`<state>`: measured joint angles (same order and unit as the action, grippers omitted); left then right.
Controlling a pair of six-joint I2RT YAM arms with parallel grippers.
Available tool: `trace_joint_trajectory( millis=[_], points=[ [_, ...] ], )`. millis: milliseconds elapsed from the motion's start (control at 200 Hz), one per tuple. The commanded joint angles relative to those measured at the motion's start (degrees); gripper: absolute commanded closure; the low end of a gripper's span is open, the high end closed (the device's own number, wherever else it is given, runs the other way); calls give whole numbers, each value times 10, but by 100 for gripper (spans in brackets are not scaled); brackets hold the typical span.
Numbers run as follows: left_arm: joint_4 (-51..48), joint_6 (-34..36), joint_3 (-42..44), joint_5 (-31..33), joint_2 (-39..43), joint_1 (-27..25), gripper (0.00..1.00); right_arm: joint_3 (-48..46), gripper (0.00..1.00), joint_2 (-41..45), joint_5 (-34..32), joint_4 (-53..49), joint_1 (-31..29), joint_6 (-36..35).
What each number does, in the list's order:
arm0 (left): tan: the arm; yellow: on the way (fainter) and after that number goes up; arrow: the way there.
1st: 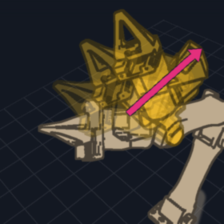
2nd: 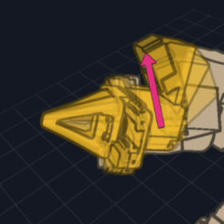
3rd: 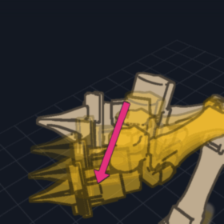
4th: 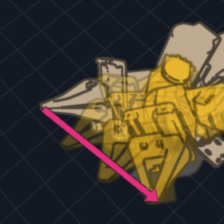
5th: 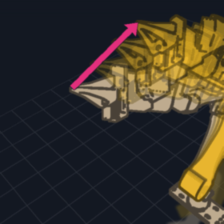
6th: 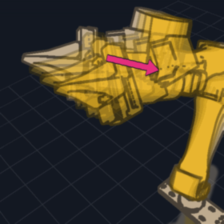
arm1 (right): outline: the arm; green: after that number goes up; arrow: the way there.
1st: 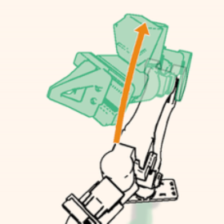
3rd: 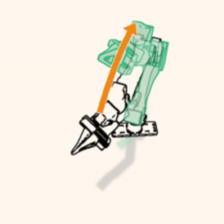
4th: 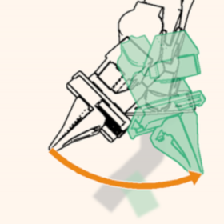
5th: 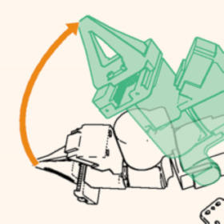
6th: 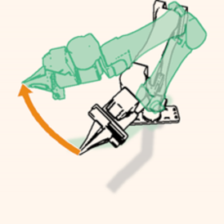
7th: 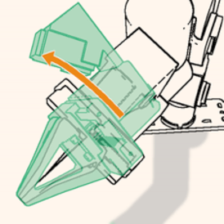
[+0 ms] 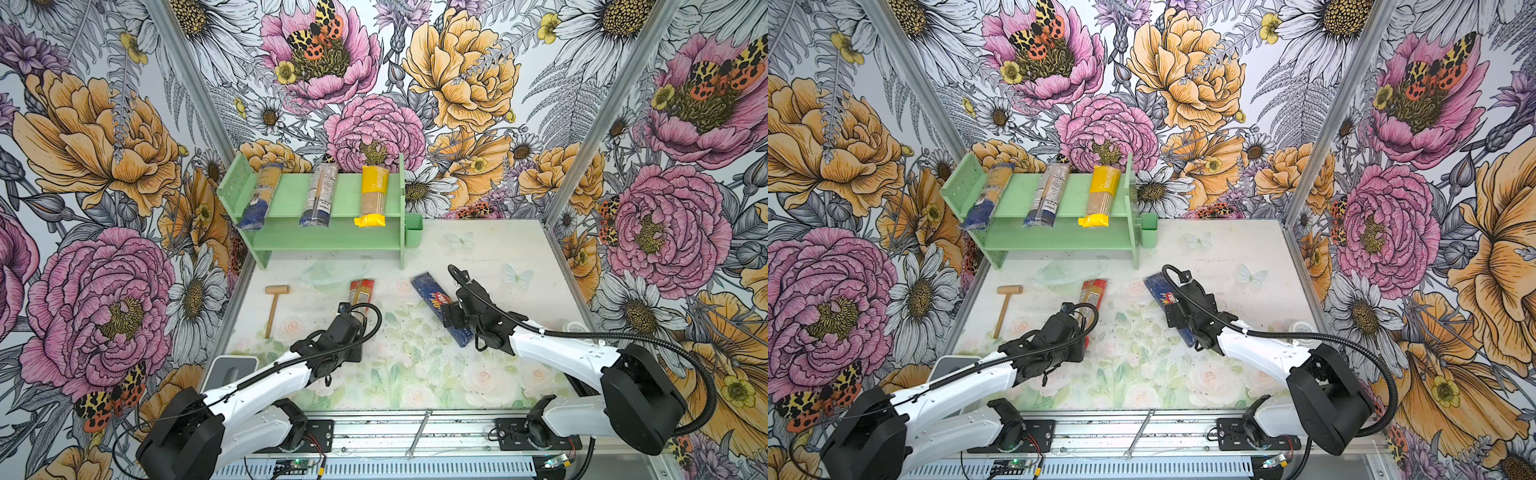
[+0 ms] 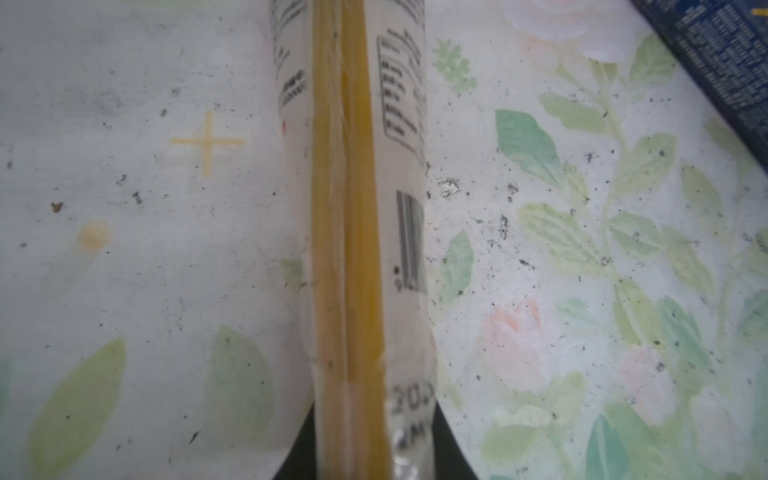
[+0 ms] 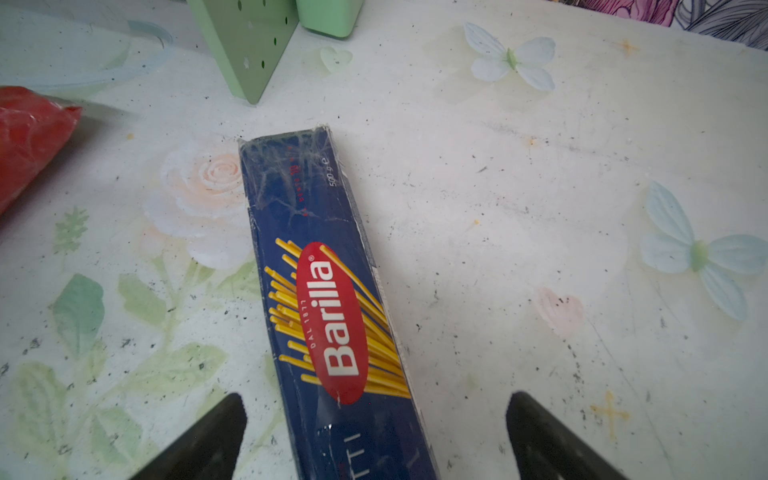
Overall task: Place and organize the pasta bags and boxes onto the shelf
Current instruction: 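Lift the red-and-white bag upright with the left gripper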
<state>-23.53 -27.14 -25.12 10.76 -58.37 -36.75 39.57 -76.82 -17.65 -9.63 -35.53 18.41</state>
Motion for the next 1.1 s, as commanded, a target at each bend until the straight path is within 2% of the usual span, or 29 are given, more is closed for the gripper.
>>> trace_joint_trajectory(
  millis=[0,240,425,691,1096],
  points=[
    [55,-15,4,-41,63,34,100,22,0,-12,7,4,5,-5],
    [54,-21,17,-111,130,83,100,34,0,-23,11,4,5,-10],
    [51,-23,11,-131,154,102,100,39,0,-29,13,4,5,-12],
    [16,-6,-27,-114,192,108,100,40,0,-32,14,4,5,-12],
    [-3,19,-91,-102,194,121,100,50,0,-50,15,3,6,-14]
  ],
)
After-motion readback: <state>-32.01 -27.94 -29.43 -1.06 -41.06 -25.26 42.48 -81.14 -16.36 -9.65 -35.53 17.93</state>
